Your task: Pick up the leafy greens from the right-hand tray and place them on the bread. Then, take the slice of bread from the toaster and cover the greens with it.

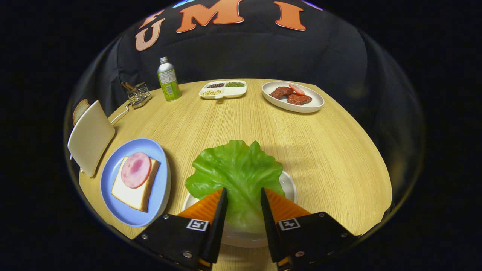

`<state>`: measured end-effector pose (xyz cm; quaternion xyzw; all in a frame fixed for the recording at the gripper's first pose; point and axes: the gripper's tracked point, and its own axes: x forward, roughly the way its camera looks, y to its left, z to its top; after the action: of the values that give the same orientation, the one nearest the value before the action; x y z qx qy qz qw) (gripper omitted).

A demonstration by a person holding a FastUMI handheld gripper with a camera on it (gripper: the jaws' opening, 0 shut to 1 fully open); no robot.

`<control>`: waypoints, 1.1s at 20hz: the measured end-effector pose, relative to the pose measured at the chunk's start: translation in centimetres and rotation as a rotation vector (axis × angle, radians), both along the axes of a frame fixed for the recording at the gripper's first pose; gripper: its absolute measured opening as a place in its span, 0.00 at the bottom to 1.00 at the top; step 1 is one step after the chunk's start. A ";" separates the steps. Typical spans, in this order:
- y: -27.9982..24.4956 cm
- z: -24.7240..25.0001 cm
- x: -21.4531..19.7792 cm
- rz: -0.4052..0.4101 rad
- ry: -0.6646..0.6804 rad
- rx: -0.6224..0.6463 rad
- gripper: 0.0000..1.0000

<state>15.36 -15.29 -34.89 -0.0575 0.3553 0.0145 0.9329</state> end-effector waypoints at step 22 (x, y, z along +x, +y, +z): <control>2.1 8.0 -0.1 0.024 -0.121 0.026 0.01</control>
<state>15.27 -13.20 -26.93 -0.0504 0.2974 0.0266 0.9530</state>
